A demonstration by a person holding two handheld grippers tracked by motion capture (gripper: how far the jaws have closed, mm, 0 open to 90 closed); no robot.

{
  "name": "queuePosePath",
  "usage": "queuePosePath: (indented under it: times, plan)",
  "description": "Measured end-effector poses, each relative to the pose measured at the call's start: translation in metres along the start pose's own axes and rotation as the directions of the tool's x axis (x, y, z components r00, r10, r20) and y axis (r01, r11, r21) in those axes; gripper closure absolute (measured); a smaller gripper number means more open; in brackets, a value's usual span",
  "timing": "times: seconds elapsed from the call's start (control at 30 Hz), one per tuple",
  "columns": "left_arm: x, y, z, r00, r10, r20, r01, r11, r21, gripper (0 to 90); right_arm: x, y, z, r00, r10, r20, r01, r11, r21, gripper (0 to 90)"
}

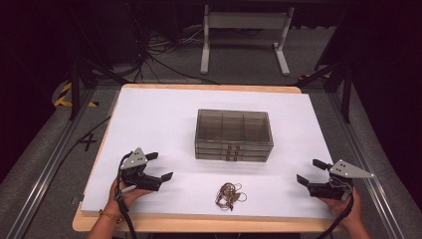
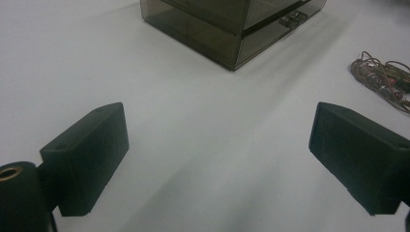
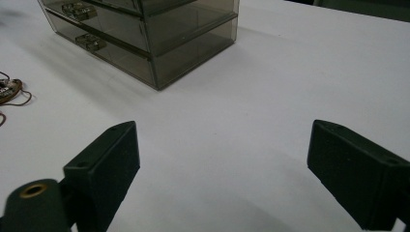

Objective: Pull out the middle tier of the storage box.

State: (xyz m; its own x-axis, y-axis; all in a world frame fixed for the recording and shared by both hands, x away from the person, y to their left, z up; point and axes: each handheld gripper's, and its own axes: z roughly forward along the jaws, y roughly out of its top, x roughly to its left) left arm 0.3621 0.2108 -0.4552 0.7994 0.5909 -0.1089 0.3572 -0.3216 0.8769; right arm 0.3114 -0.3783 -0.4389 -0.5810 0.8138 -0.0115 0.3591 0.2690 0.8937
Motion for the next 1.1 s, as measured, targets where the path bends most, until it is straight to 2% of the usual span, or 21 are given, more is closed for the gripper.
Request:
queuePosePath:
  times: [0.47,0.83,1.03,1.1]
  plan:
    - [-0.0012,0.0003,0.0010,1.0000,0.006,0.001,-0.006,0.9998,0.017,9.2,0.0018,0.0012,0.0010,0.9999,-0.014,0.004,0.014,1.000,0.019,15.7]
    - [-0.0008,0.0003,0.0002,0.9998,0.017,0.009,-0.017,0.9999,0.003,8.9,0.0031,0.0017,0.0020,0.9997,-0.024,0.002,0.024,0.999,0.029,19.1]
    - [-0.0036,0.0012,0.0019,0.9992,0.037,-0.016,-0.037,0.9991,0.020,9.6,0.0028,0.0024,0.0025,0.9995,-0.033,0.000,0.033,0.999,0.025,21.8]
    - [-0.0038,0.0010,0.0013,0.9991,0.038,-0.019,-0.038,0.9991,0.017,10.5,0.0048,0.0026,0.0024,0.9986,-0.052,0.007,0.051,0.998,0.022,26.1]
